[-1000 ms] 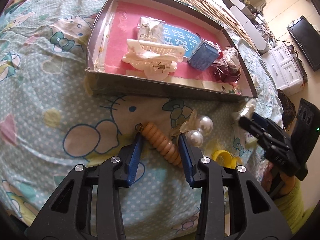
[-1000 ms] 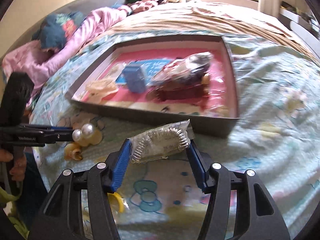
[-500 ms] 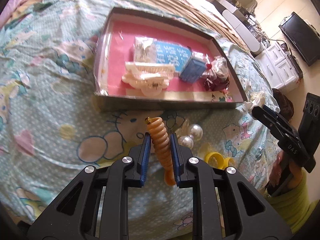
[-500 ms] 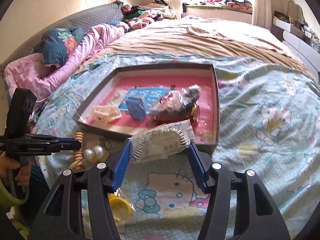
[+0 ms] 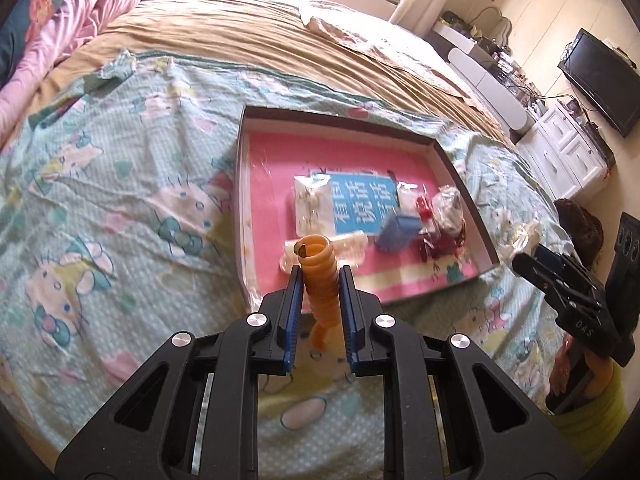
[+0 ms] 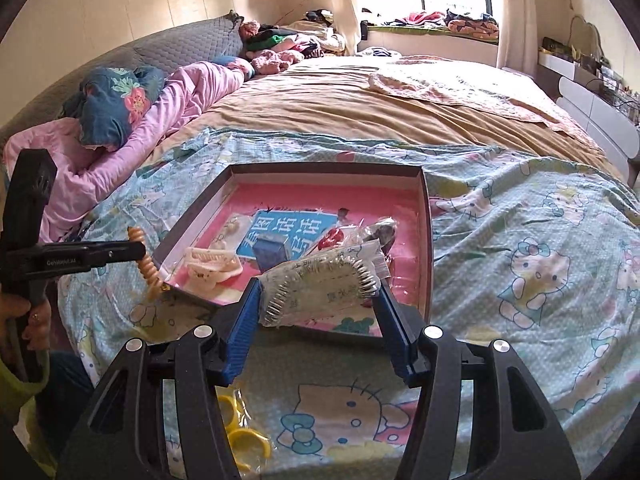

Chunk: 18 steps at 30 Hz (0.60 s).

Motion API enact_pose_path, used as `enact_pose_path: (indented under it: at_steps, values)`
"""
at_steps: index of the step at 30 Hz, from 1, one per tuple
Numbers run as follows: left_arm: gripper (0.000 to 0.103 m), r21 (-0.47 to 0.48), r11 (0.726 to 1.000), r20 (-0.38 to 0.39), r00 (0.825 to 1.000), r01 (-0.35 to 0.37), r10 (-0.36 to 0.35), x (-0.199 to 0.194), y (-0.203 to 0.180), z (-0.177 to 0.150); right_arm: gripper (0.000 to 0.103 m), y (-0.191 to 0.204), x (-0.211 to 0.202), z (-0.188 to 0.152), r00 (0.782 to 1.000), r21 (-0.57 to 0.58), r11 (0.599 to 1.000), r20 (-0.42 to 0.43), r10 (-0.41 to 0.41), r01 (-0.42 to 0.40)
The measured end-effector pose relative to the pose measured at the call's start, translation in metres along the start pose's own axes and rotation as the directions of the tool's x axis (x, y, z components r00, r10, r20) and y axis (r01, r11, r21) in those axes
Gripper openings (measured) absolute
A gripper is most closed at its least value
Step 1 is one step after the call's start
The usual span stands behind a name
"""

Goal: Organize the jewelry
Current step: 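Lower the spiral tie into the tray and open the left tool while the right tool drops its bag there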

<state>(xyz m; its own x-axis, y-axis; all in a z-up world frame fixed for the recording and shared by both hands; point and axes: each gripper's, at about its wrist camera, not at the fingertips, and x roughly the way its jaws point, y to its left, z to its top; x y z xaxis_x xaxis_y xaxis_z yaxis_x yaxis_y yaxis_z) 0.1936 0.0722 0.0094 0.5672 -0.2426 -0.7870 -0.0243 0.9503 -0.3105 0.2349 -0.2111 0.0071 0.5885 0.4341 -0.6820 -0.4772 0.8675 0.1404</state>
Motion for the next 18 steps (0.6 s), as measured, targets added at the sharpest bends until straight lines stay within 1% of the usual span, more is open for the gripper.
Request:
enact_pose_path:
  at_steps: [3,7,12,18]
  values:
    - [0.011,0.004,1.000,0.016,1.000,-0.006,0.006,0.001,-0.001,0.010,0.055,-0.006,0.004,0.004,1.000,0.015,1.000,-0.001,-0.014,0.014]
    - [0.011,0.032,0.999,0.033,0.999,-0.017,0.016,0.003,-0.007,0.022,0.055,-0.012,0.008,0.007,1.000,0.037,0.999,-0.001,-0.031,0.031]
    - [0.011,0.047,0.999,0.039,0.999,-0.007,0.005,0.008,-0.016,0.032,0.055,-0.017,0.011,0.008,0.999,0.037,0.998,0.001,-0.052,0.052]
    - [0.011,0.069,0.998,0.029,0.999,0.014,-0.016,0.017,-0.027,0.037,0.055,-0.021,0.016,0.006,0.998,0.048,0.997,-0.010,-0.054,0.055]
